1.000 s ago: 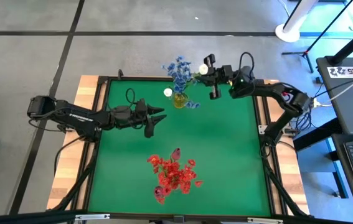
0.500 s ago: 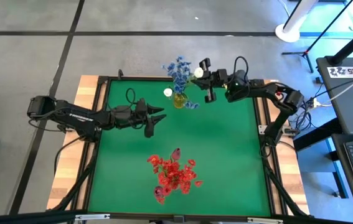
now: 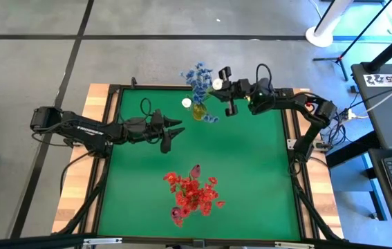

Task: Sort flowers into vase by color
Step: Put the white flower into the yellow vase

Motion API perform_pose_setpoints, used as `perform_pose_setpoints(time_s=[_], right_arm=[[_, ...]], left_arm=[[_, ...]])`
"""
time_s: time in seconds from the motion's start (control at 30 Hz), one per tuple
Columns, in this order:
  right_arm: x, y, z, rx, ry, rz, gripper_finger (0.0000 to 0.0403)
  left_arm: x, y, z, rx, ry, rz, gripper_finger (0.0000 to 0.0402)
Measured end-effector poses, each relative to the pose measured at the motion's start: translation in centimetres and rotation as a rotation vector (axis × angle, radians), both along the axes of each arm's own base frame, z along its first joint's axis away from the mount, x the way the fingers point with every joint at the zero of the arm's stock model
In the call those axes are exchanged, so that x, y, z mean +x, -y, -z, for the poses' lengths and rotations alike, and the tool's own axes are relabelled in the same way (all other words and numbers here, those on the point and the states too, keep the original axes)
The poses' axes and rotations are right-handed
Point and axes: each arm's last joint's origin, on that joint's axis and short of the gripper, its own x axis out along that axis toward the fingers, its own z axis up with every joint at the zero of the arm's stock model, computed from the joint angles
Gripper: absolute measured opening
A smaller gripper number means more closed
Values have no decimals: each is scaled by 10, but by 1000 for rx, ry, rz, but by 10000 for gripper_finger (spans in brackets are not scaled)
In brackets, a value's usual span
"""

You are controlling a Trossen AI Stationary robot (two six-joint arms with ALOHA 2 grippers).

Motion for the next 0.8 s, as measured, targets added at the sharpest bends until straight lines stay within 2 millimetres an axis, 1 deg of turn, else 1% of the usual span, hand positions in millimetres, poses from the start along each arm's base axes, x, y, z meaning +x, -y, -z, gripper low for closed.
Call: perform_pose_setpoints(time_s=[0.2,0.53,0.8], right_arm=[[5,3,8,-6,-33,31,1],[16,11,38,48,-94,40,1],[21,14,53,115,-169,9,1]], left_arm=[[0,0,0,-2,-3,11,163],[0,0,2,-3,-18,11,163],[0,0,3,-14,-24,10,163]])
